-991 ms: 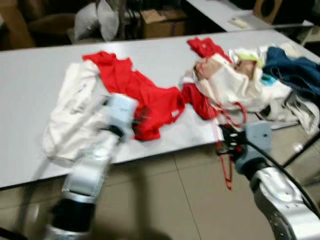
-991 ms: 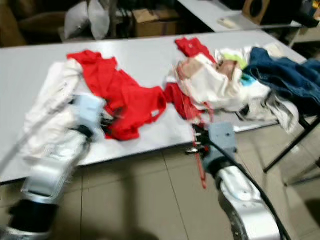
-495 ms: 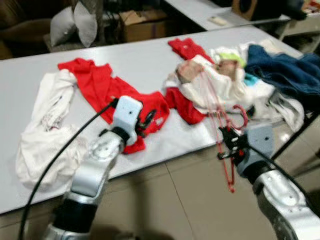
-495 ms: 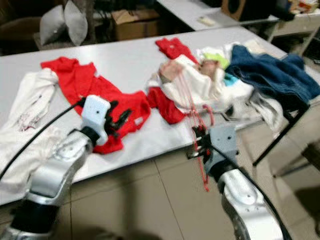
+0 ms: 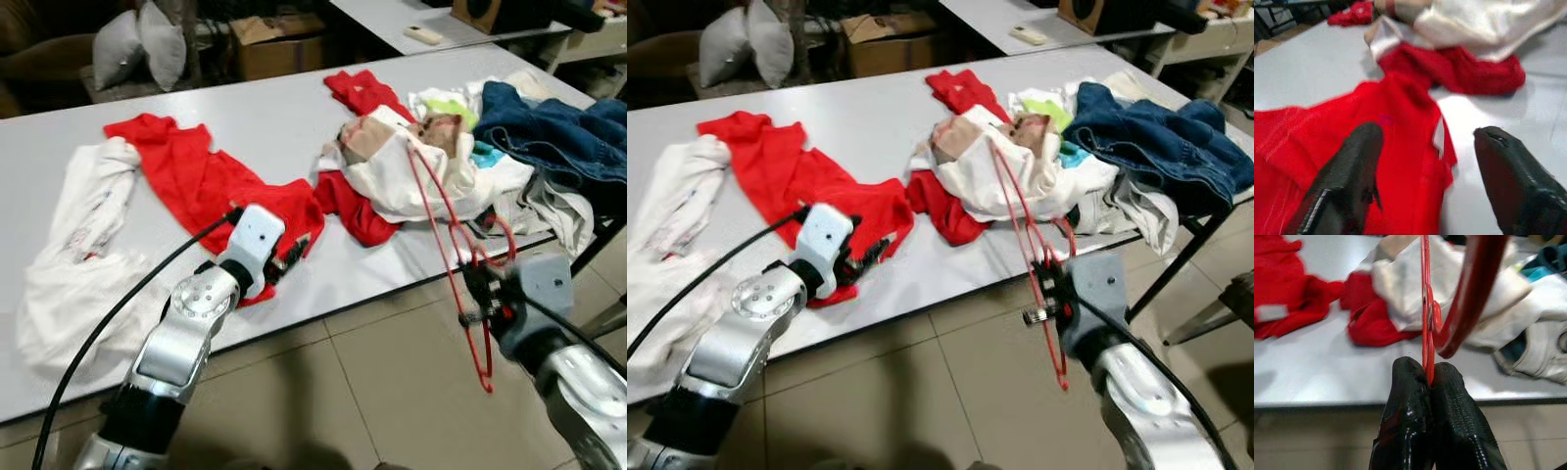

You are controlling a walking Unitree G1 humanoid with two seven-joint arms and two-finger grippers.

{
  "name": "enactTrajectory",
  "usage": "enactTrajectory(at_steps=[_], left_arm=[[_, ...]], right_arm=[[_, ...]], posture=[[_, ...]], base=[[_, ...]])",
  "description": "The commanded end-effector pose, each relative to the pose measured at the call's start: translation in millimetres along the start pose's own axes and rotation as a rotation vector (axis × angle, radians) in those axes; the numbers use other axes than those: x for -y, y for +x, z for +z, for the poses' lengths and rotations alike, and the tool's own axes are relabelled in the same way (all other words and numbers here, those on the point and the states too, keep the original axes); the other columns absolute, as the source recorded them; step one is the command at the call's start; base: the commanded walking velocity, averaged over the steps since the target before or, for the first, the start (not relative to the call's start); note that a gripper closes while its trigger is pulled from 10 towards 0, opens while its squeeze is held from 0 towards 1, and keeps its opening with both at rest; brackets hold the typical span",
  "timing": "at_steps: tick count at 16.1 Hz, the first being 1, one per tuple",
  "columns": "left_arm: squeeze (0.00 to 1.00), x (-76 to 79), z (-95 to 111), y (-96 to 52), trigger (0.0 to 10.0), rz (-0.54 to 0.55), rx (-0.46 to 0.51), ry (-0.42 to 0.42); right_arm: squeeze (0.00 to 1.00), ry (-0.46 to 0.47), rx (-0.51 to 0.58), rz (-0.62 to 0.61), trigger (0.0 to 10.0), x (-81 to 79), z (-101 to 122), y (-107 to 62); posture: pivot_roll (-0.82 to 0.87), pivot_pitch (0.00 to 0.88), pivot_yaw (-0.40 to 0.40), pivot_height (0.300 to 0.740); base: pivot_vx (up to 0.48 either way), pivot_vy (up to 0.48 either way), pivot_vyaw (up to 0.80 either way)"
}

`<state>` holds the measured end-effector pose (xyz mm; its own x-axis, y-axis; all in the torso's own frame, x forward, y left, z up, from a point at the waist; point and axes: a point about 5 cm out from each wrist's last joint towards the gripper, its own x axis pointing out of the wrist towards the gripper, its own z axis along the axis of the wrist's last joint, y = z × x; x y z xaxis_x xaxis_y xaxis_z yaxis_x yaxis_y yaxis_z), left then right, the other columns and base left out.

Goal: Hang hanger

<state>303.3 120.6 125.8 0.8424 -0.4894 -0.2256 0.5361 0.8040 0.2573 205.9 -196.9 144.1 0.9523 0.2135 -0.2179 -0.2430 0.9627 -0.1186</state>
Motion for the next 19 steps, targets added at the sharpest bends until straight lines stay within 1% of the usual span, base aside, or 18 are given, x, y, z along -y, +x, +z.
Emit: enactTrajectory(at_steps=[1,2,3,5,19], left_arm=[[0.98,2.5,2.0,7.2,10.0,-0.030,-0.007,0.030],[0.00,2.4,0.3,10.7,10.0,-0.036,-0.015,0.040],[0.00,0.8,-4.3,19.2,10.0,-0.041,-0.039,0.075],[0.00,-5.6,-11.2,27.7,10.0,-0.011,-0.083,0.116],[0.00,-5.6,-11.2,27.7,10.0,-0.011,-0.083,0.116]], right_arm=[[0.00,-0.017,0.036,-0.005,10.0,5.9,6.7,-4.9],[0.00,-0.020,0.030,-0.013,10.0,8.2,5.7,-5.6],[0.00,-0.023,0.023,-0.022,10.0,12.1,4.7,-6.8],[0.00,-0.029,0.015,-0.016,10.0,13.8,3.3,-8.4],[0.00,-0.029,0.015,-0.016,10.0,13.8,3.3,-8.4]], posture=[[-0.07,0.063,0.006,0.740],[-0.07,0.063,0.006,0.740],[-0.09,0.062,0.002,0.740],[-0.09,0.062,0.001,0.740],[-0.09,0.062,0.001,0.740]], base=[[0.000,0.000,0.00],[0.000,0.000,0.00],[0.000,0.000,0.00],[0.000,0.000,0.00],[0.000,0.000,0.00]])
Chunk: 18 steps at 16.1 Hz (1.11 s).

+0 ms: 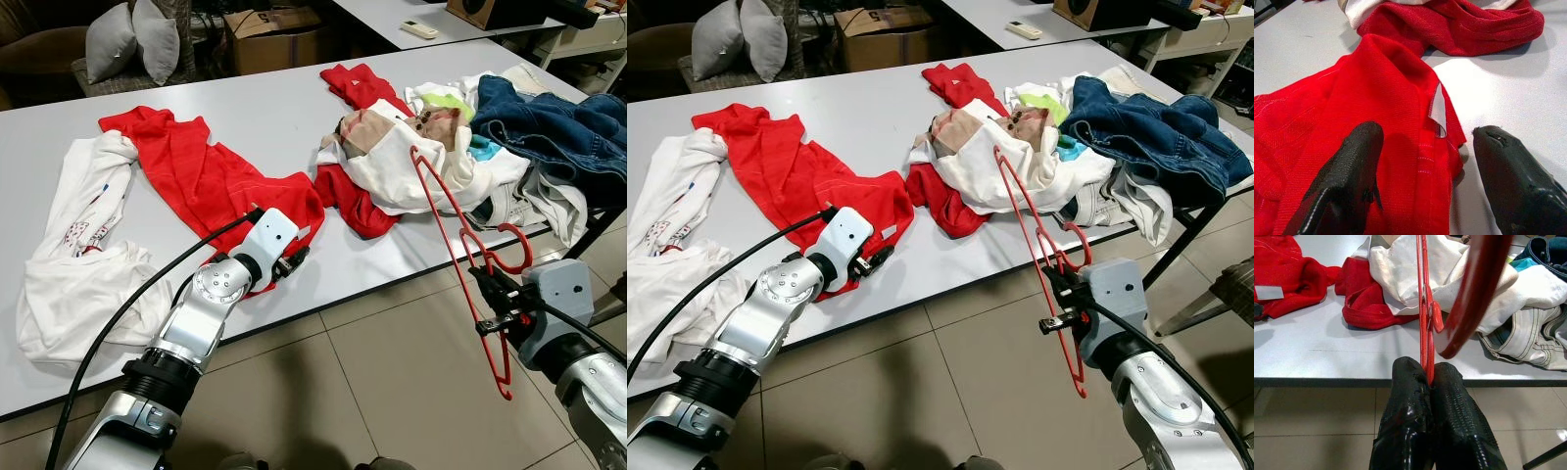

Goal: Hang hanger

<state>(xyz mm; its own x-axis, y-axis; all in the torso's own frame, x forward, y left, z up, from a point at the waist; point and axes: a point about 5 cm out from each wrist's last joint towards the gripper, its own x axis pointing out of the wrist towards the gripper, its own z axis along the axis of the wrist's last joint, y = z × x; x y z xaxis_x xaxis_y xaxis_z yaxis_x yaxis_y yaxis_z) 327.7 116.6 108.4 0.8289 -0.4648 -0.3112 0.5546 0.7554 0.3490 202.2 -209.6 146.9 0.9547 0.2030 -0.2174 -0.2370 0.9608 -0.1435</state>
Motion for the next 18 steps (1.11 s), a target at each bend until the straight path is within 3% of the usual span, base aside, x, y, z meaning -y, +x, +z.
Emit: enactTrajectory(at_steps=[1,2,3,5,11,16,18], left_arm=[[0.00,-0.5,2.4,1.0,10.0,0.004,0.005,0.011],[0.00,-0.5,2.4,1.0,10.0,0.004,0.005,0.011],[0.00,-11.5,-10.5,6.9,0.0,0.092,-0.049,0.046],[0.00,-21.5,-24.8,7.3,0.0,0.180,-0.117,0.060],[0.00,-23.1,-24.6,10.8,0.0,0.180,-0.099,0.053],[0.00,-16.2,-12.7,11.2,0.0,0.105,0.008,-0.083],[0.00,-16.9,-3.8,9.9,0.0,0.072,0.068,-0.142]], right_arm=[[0.00,-0.005,0.016,-0.006,10.0,2.2,3.3,-1.5],[0.00,-0.005,0.016,-0.006,10.0,2.2,3.3,-1.5],[0.00,-0.029,0.017,0.047,10.0,-3.5,3.6,-0.5],[0.00,-0.055,0.026,0.122,10.0,-13.9,5.2,2.2],[0.00,-0.059,0.028,0.139,10.0,-15.0,4.3,2.1],[0.00,-0.070,0.011,0.180,10.0,-17.5,1.4,0.3],[0.00,-0.099,-0.029,0.262,10.0,-20.5,-3.6,-5.6]], posture=[[-0.09,0.062,0.001,0.740],[-0.09,0.062,0.001,0.740],[-0.10,0.041,-0.019,0.740],[-0.10,0.040,-0.019,0.740],[-0.10,0.045,-0.022,0.740],[-0.09,0.048,-0.027,0.740],[-0.09,0.048,-0.026,0.740]], base=[[0.000,0.000,0.00],[0.000,0.000,0.00],[0.000,0.000,0.00],[0.000,0.000,0.00],[0.000,0.000,0.00],[0.000,0.000,0.00],[0.000,0.000,0.00]])
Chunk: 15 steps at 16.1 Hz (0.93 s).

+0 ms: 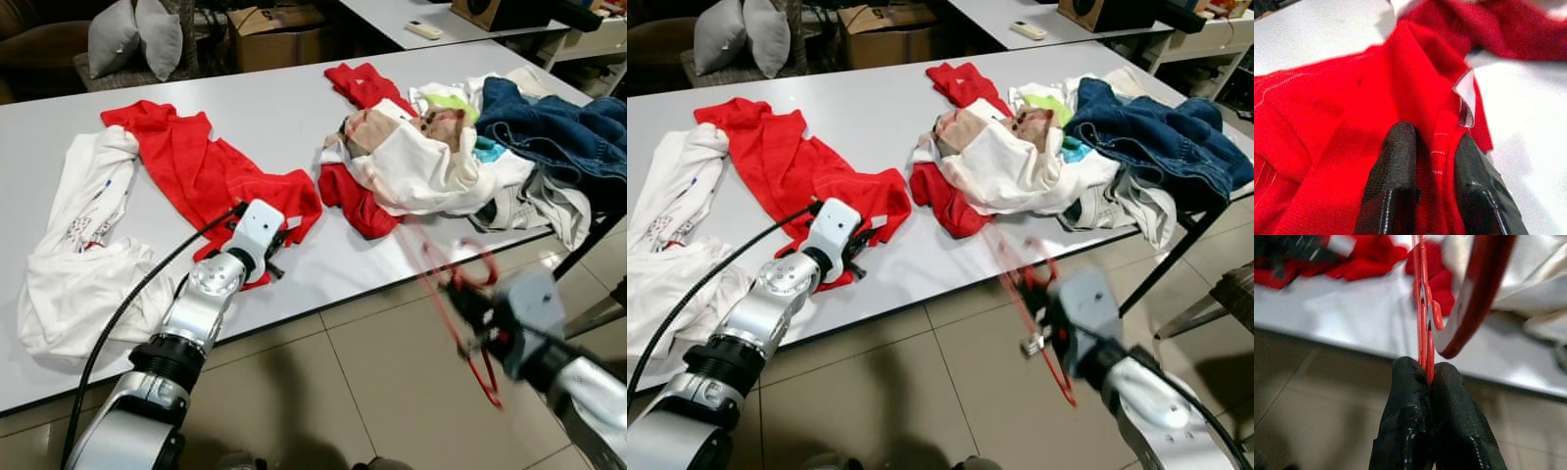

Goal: Hang hanger

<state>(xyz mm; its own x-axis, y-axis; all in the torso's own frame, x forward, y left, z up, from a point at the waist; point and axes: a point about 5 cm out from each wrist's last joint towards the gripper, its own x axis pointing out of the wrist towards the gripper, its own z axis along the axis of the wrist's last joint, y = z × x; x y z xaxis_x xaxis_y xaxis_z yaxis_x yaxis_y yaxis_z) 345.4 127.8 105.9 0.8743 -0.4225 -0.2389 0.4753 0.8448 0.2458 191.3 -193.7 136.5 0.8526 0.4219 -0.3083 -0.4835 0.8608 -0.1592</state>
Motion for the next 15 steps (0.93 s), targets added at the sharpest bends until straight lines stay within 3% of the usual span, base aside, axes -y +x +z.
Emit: enactTrajectory(at_steps=[1,3,5,6,9,11,12,15], left_arm=[[0.00,-1.8,8.8,-1.1,0.0,-0.012,0.040,-0.032],[0.00,-13.7,29.7,-2.2,0.0,0.017,0.115,-0.121],[0.00,-23.0,52.5,-4.8,0.0,0.013,0.188,-0.139],[0.00,-27.7,71.9,-9.0,0.0,-0.014,0.245,-0.120],[0.00,-23.7,96.6,-20.9,0.0,-0.105,0.294,-0.023],[0.00,-20.5,101.1,-25.7,0.0,-0.141,0.287,0.029],[0.00,-18.9,105.3,-31.3,0.0,-0.164,0.275,0.074],[0.00,-12.6,112.8,-35.1,0.0,-0.205,0.277,0.100]], right_arm=[[0.00,-0.012,0.016,0.039,10.0,-2.8,4.6,-2.4],[0.00,-0.009,0.008,0.104,10.0,-9.9,4.9,-2.0],[0.00,-0.011,0.008,0.124,10.0,-15.6,5.1,3.3],[0.00,-0.002,0.027,0.136,10.0,-19.6,6.6,11.4],[0.00,0.056,0.058,0.169,10.0,-21.4,13.4,24.3],[0.00,0.103,0.043,0.159,10.0,-18.5,13.3,30.2],[0.00,0.152,0.031,0.198,10.0,-19.2,13.1,36.8],[0.00,0.185,0.019,0.302,10.0,-26.0,10.3,43.4]], posture=[[-0.09,0.048,-0.026,0.740],[-0.08,0.044,-0.024,0.740],[-0.07,0.043,-0.022,0.740],[-0.06,0.040,-0.019,0.740],[-0.04,0.037,-0.011,0.740],[-0.03,0.036,-0.009,0.740],[-0.03,0.037,-0.006,0.740],[-0.01,0.038,-0.001,0.740]], base=[[0.000,0.000,0.00],[0.000,0.000,0.00],[0.000,0.000,0.00],[0.000,0.000,0.00],[0.000,0.000,0.00],[0.000,0.000,0.00],[0.000,0.000,0.00],[0.000,0.000,0.00]])
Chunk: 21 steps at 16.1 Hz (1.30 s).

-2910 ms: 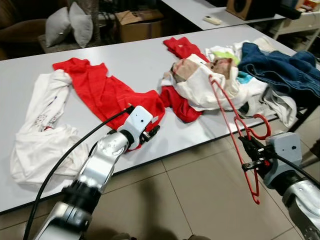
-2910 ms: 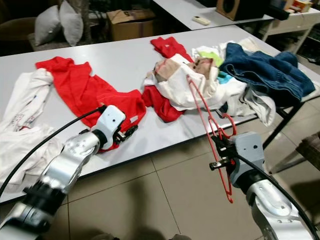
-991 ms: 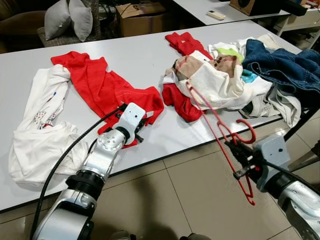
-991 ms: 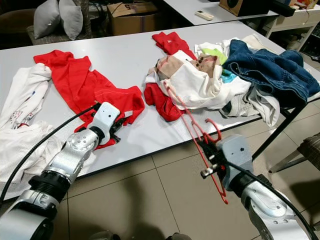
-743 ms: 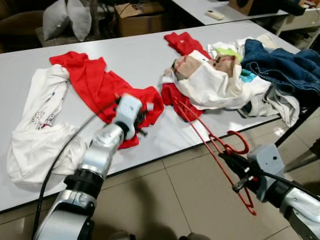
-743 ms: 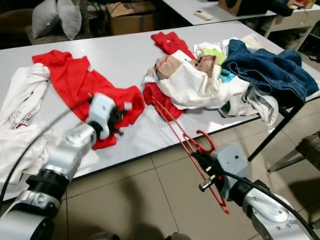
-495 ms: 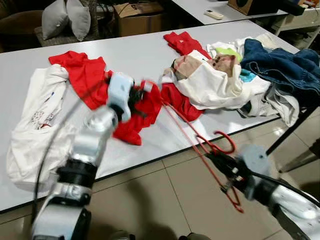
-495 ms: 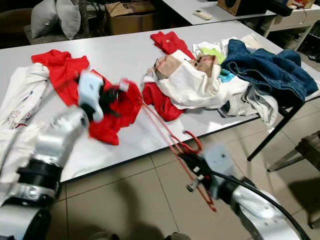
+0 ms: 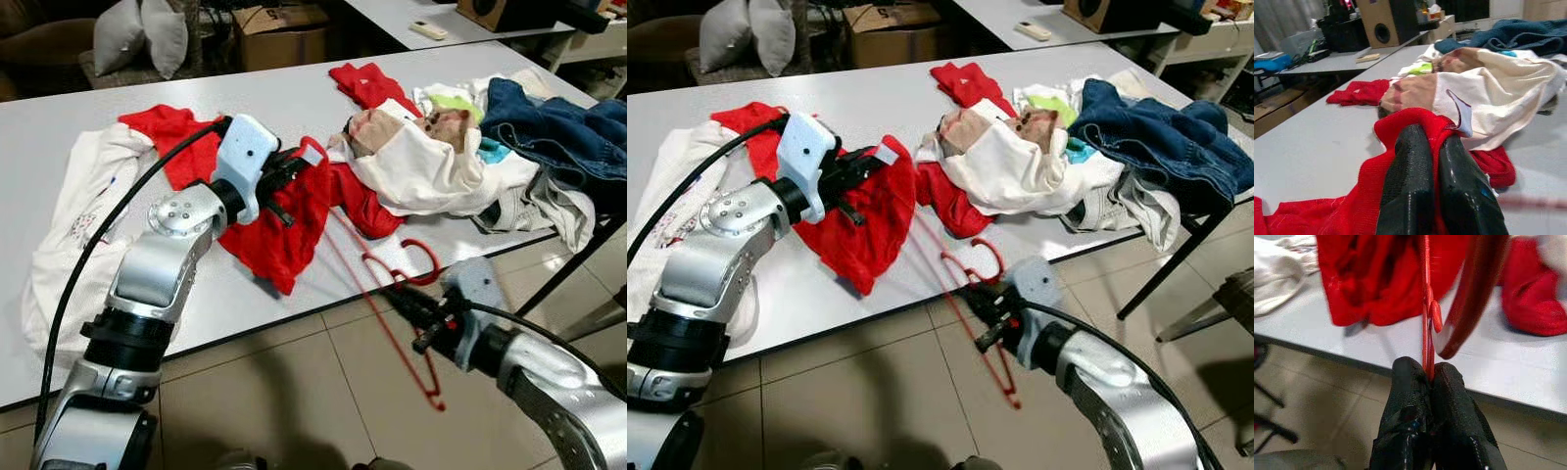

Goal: Hang hanger

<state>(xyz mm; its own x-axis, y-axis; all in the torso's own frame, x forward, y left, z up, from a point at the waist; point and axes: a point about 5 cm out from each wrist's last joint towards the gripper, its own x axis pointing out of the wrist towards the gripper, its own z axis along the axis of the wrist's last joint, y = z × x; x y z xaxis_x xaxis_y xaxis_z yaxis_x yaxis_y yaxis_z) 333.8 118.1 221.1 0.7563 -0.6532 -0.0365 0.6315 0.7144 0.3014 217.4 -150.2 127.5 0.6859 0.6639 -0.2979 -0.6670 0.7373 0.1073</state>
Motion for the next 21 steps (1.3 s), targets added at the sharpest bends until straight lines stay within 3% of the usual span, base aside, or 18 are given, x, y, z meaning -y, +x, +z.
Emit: enactTrajectory(at_steps=[1,5,7,8,9,10,11,13,15,16,17,19,21], left_arm=[[0.00,4.8,4.7,0.2,0.0,-0.027,0.003,0.020],[0.00,10.0,4.6,1.0,0.0,-0.038,-0.034,0.069],[0.00,15.9,3.7,-0.6,0.4,-0.093,-0.052,0.093],[0.00,18.2,2.5,-1.5,1.2,-0.114,-0.070,0.131],[0.00,18.2,2.5,-1.5,1.2,-0.114,-0.070,0.131],[0.00,18.2,-1.7,-2.6,1.9,-0.116,-0.109,0.208],[0.00,17.9,-3.8,-3.5,1.6,-0.114,-0.130,0.249],[0.00,24.7,-0.6,-6.2,2.1,-0.160,-0.131,0.230],[0.00,26.7,-11.2,-8.7,3.3,-0.152,-0.189,0.207],[0.00,23.0,-17.5,-9.2,4.0,-0.117,-0.221,0.237],[0.00,19.7,-22.7,-11.0,10.0,-0.084,-0.239,0.234],[0.00,19.2,-23.6,-11.8,10.0,-0.068,-0.226,0.200],[0.06,18.7,-24.1,-11.2,10.0,-0.054,-0.190,0.090]], right_arm=[[0.00,0.008,0.001,0.030,10.0,-1.1,1.0,1.6],[0.00,0.036,0.022,0.036,10.0,-4.6,5.8,3.1],[0.00,0.044,0.052,-0.047,10.0,4.1,9.0,6.7],[0.00,0.065,0.075,-0.096,10.0,9.9,11.7,9.8],[0.00,0.065,0.075,-0.096,10.0,9.9,11.7,9.8],[0.00,0.129,0.127,-0.106,10.0,10.1,18.6,14.6],[0.00,0.199,0.166,-0.102,10.0,7.6,23.4,19.5],[0.00,0.335,0.189,-0.130,10.0,8.0,19.6,31.6],[0.00,0.494,0.259,-0.048,10.0,0.8,19.3,45.5],[0.00,0.527,0.292,-0.011,10.0,-2.6,23.0,48.9],[0.00,0.600,0.411,0.028,10.0,-1.7,35.9,52.2],[0.00,0.637,0.445,0.046,10.0,0.1,40.7,54.0],[0.00,0.622,0.422,0.059,10.0,-0.3,38.9,56.1]], posture=[[-0.01,0.038,-0.001,0.740],[-0.01,0.038,0.002,0.740],[-0.02,0.038,0.005,0.740],[-0.02,0.036,0.004,0.740],[-0.02,0.036,0.004,0.740],[-0.02,0.034,0.000,0.740],[-0.01,0.034,-0.001,0.740],[-0.01,0.033,0.000,0.740],[-0.01,0.033,-0.001,0.740],[0.00,0.033,-0.004,0.740],[0.01,0.032,-0.005,0.740],[0.02,0.031,-0.008,0.740],[0.02,0.028,-0.011,0.740]], base=[[0.000,0.000,0.00],[0.000,0.000,0.00],[0.000,0.000,0.00],[0.000,0.000,0.00],[0.000,0.000,0.00],[0.000,0.000,0.00],[0.000,0.000,0.00],[0.000,0.000,0.00],[0.000,0.000,0.00],[0.000,0.000,0.00],[0.000,0.000,0.00],[0.000,0.000,0.00],[0.000,0.000,0.00]])
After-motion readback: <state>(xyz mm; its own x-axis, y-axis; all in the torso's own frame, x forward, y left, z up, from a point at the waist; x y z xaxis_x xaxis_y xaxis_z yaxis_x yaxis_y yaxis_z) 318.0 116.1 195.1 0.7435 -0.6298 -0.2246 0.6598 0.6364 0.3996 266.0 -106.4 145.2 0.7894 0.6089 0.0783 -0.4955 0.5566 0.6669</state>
